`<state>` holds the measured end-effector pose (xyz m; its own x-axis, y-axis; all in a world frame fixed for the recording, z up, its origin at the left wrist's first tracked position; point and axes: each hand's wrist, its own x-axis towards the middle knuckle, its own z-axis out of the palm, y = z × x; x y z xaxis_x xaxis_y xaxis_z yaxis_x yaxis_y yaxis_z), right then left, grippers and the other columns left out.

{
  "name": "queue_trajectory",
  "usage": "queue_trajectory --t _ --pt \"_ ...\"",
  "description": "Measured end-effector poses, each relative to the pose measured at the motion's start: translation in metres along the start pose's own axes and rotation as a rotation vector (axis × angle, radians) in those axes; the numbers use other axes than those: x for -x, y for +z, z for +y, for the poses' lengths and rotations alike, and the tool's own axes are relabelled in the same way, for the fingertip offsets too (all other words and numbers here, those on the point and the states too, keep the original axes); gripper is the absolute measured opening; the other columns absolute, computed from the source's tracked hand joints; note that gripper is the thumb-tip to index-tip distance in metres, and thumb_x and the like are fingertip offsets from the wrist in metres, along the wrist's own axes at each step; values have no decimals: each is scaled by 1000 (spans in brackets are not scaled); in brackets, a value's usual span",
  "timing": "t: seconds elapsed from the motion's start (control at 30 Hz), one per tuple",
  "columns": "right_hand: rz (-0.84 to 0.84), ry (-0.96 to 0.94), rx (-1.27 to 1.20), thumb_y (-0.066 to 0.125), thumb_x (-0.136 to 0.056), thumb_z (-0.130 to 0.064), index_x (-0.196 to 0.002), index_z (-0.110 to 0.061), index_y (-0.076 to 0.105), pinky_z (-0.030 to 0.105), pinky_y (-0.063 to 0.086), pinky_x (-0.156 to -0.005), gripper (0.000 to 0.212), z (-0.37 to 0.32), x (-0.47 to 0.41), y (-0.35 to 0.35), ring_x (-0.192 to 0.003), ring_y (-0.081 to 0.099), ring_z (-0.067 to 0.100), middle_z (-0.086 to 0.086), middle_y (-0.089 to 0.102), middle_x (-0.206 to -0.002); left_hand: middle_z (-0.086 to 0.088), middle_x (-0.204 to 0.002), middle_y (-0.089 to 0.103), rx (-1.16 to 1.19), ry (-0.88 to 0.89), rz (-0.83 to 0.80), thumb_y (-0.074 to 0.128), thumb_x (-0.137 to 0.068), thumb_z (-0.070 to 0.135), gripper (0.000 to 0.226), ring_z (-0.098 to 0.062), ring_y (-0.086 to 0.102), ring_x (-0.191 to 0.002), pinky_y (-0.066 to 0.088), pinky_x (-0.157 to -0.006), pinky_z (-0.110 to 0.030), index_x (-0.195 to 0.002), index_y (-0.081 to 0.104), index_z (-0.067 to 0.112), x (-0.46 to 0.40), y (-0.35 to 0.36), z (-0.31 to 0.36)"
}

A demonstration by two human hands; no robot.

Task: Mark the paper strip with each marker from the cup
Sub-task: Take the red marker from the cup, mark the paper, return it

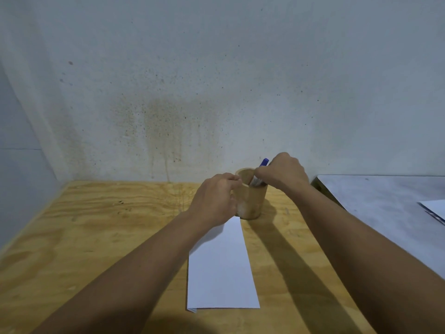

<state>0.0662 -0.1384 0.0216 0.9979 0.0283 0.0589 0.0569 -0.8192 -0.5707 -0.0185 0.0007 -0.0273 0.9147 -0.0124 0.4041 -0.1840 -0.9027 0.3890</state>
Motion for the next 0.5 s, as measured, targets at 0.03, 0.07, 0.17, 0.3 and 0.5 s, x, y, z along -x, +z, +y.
queue_trajectory --t 0.03,0.07,0.17,0.3,0.5 --pt "6 10 -20 63 -74 -24 -77 -13 52 28 37 -55 16 0 -1 1 -70 56 24 3 55 -74 2 -138 54 1 -4 -4 54 -82 6 46 -19 47 -126 37 -102 -30 -126 58 15 0 0 0" --pt "14 20 -43 63 -73 -24 -77 -12 53 28 36 -55 16 -1 -2 1 -68 55 23 4 56 -74 3 -138 54 4 -7 -5 54 -82 6 46 -19 47 -126 37 -102 -30 -127 58 15 0 -1 0" --pt "39 42 -160 63 -69 -21 -72 -6 57 26 35 -53 16 -3 0 0 -59 49 23 6 54 -67 2 -138 53 23 -3 -12 54 -81 5 46 -20 48 -125 38 -101 -31 -126 58 16 1 -2 0" --pt "147 -26 -381 69 -70 -20 -75 -2 71 32 45 -60 19 -6 7 -17 -66 55 23 12 65 -71 0 -138 54 41 -2 -13 55 -80 5 46 -21 49 -125 42 -102 -35 -125 58 15 2 -1 0" --pt "308 -352 -652 53 -98 -20 -108 -18 58 22 49 -71 12 -18 22 -50 -94 68 19 5 68 -104 4 -138 54 313 -155 -82 65 -78 17 48 -14 48 -127 40 -102 -27 -125 59 21 -7 -12 0"
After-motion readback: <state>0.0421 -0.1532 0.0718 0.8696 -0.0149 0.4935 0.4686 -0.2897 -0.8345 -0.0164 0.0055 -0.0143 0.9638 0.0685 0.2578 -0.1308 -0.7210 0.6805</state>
